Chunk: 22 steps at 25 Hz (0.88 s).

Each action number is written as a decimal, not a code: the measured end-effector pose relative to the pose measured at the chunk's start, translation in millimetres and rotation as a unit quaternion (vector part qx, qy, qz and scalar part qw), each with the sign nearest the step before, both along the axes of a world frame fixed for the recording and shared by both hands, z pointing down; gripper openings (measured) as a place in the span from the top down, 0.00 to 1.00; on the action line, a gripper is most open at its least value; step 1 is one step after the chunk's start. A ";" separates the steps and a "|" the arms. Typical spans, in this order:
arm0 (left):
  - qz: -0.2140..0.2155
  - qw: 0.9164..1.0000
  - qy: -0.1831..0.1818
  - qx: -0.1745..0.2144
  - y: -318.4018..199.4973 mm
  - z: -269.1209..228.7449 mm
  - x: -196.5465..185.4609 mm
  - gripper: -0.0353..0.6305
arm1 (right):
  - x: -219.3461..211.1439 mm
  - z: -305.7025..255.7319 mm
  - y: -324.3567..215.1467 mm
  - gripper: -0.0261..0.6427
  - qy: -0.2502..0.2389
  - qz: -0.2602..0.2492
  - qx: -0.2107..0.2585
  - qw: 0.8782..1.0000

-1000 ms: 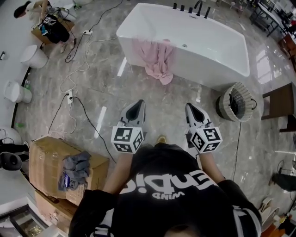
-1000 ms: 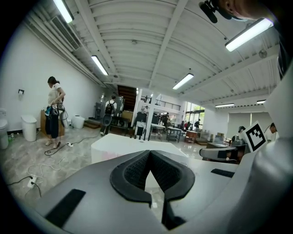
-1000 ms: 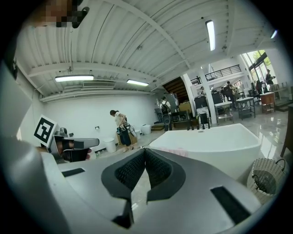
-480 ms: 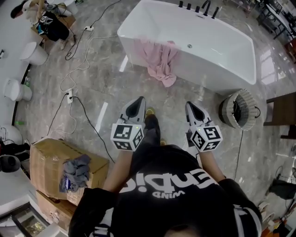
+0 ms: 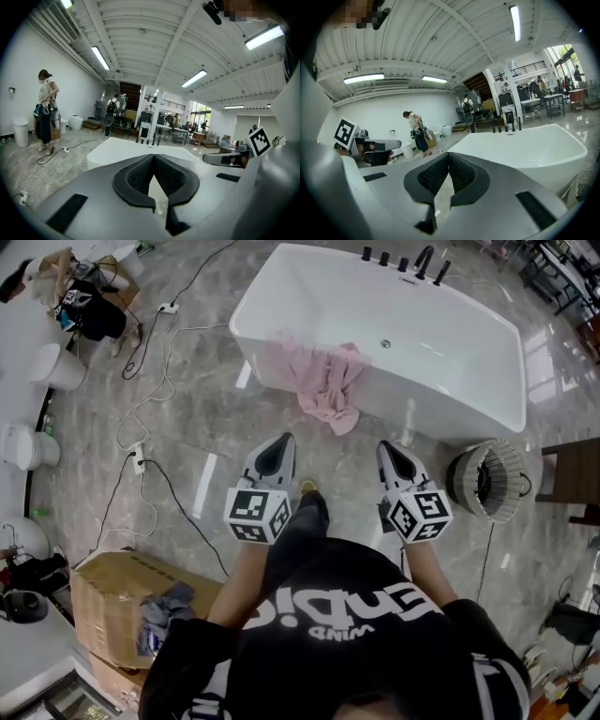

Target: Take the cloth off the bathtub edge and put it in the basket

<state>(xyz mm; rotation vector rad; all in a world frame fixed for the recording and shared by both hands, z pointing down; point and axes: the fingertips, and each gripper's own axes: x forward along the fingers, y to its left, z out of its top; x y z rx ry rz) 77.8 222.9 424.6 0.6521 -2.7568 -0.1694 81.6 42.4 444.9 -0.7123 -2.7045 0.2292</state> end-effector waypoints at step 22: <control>0.073 0.997 0.007 0.016 4.0 -7.1 -168.8 0.93 | -143.2 -14.6 10.0 0.94 0.006 0.070 0.009 0.997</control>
